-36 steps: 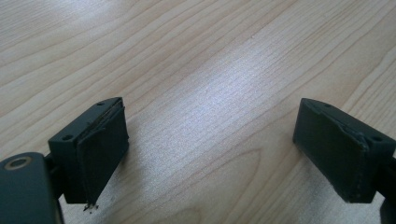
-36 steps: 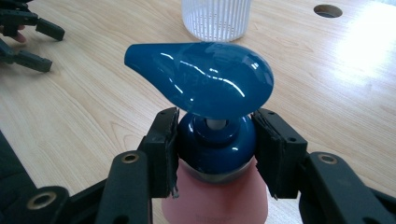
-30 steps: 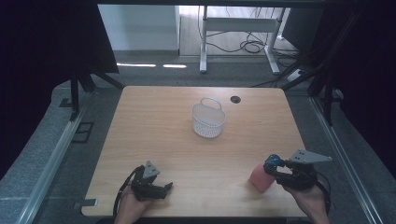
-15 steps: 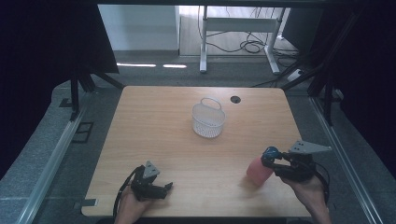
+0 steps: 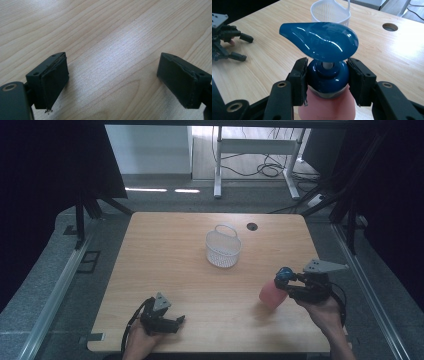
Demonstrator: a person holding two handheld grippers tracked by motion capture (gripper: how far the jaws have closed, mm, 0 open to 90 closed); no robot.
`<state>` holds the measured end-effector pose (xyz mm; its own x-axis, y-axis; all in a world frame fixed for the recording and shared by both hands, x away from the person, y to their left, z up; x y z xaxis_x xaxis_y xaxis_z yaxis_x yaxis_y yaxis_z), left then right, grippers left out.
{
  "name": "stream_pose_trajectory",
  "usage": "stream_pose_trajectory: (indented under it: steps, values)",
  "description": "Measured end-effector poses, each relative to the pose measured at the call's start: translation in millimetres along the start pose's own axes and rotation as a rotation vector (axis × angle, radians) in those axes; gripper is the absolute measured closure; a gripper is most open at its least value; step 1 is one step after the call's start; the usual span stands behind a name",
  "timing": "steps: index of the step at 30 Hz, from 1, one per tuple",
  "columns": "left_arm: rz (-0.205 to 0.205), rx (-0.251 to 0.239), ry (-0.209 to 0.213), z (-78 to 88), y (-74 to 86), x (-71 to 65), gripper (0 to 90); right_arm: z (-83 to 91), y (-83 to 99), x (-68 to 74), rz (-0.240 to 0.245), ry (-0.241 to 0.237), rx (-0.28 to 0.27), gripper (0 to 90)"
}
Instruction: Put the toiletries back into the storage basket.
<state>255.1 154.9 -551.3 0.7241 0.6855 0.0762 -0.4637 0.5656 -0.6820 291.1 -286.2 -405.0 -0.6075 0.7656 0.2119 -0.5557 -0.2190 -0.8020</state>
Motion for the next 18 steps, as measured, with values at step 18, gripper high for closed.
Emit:
stream_pose_trajectory:
  steps: [18]
  values:
    - [-0.004, 0.000, 0.000, 0.0, 0.0, 0.2, 9.9, -15.1, -33.8, 1.8, 0.010, -0.019, -0.013, 52.6]
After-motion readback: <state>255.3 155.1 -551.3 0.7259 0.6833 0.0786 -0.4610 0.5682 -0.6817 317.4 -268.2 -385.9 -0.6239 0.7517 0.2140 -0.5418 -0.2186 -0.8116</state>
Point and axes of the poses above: each handheld gripper's, and its own axes: z roughly backward along the jaws, y roughly out of its underside, x roughly to its left, the point moved 1 cm from there along -z, roughly forward along the jaws, and after that the axes turned 9 degrees about -z, right-handed, at the moved point
